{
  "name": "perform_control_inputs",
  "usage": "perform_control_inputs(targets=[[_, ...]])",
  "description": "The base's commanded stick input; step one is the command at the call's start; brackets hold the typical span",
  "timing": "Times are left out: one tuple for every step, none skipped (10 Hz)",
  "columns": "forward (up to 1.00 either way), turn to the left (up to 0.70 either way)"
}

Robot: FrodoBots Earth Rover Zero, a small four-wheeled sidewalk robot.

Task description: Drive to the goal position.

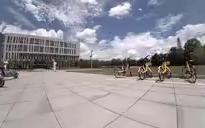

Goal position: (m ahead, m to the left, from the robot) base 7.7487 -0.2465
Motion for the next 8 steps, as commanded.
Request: perform_control_inputs(targets=[[0.05,0.00],[0.39,0.06],[0.70,0.16],[0.70,0.12],[0.70,0.17],[0.70,0.32],[0.70,0.23],[0.70,0.03]])
